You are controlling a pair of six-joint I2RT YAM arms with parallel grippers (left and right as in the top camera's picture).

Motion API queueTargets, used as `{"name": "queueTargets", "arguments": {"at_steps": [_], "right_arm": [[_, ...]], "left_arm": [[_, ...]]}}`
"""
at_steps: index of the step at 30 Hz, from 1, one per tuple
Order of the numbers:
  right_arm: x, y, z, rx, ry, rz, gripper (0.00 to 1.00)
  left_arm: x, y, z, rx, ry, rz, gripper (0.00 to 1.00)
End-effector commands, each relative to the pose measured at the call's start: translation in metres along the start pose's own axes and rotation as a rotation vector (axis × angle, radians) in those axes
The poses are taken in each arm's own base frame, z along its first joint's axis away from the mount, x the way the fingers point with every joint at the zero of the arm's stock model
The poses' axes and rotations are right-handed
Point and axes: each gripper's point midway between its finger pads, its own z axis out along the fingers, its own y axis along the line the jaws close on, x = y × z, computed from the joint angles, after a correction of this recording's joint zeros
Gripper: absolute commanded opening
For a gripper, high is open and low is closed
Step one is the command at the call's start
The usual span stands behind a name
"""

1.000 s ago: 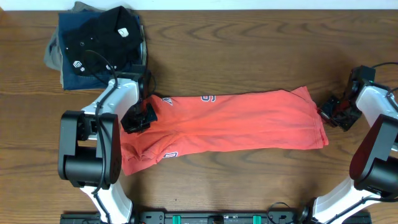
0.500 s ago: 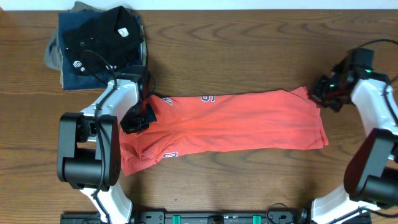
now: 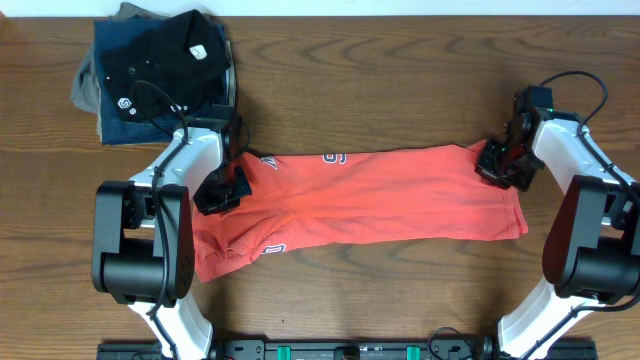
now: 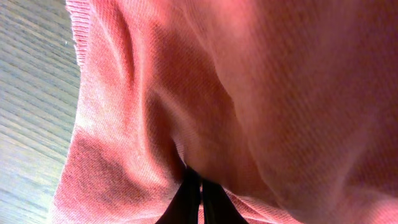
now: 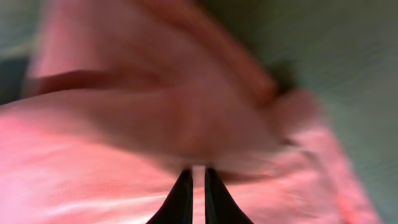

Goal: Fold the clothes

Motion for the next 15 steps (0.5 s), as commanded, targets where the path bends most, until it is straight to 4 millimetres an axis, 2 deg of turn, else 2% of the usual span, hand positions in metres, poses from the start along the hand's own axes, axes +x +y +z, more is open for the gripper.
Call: {"name": "queueTargets", "arguments": {"at_steps": [1,4,5,9,15], "right_arm": [[-0.008,-0.032,0.008,0.160,-0.036,0.047,0.08],[-0.010,-0.034,0.010,0.148,-0.035,0.061,0.06],[-0.011,-0.032,0.011,0.130,-0.031,0.064,0.01],[-0.012,-0.014,0.010,0.028,-0.018,0.047,0.01],[-0.019,0.011,-0.021,-0.112,-0.059,0.014,0.01]], "left_arm": [[-0.002,0.005,-0.002,-0.006,-0.019,0.007,0.06],[-0.004,0.004,-0.002,-0.002,-0.026,0.006,0.07],[-0.004,0.004,-0.002,-0.002,-0.026,0.006,0.06],[-0.004,0.004,-0.002,-0.003,-0.026,0.007,0.07],[-0.004,0.004,-0.002,-0.003,-0.026,0.033,0.06]]}}
